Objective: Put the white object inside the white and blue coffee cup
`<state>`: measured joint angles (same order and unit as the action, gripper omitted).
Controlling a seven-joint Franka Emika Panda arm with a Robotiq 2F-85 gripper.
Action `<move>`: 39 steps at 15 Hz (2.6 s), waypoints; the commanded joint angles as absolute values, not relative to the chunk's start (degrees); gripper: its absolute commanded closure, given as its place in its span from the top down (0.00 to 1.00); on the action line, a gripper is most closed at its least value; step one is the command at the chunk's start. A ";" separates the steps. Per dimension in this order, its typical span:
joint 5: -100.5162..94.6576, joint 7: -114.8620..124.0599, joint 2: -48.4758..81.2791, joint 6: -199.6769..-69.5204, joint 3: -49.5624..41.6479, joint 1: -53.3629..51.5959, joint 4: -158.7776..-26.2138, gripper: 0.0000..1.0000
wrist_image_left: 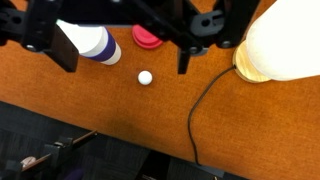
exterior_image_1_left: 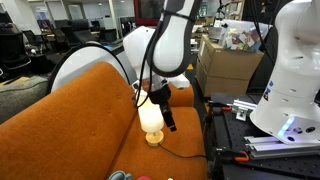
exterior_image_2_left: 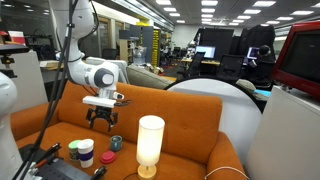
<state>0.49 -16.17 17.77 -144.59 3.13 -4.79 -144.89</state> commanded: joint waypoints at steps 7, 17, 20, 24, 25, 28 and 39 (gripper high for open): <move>-1.80 -16.12 28.58 -151.58 5.12 -2.53 -139.50 1.00; -3.23 -17.99 35.24 -154.39 5.41 -2.28 -135.91 1.00; -5.41 -17.62 40.80 -156.91 5.05 -2.47 -133.00 1.00; -7.45 -16.10 43.68 -157.35 4.80 -2.95 -131.89 1.00; -7.62 -16.10 44.45 -157.42 4.74 -2.97 -131.29 1.00; -7.66 -16.11 44.49 -157.42 4.73 -2.98 -130.85 1.00; -9.12 -17.53 52.59 -160.89 6.35 -3.15 -126.04 1.00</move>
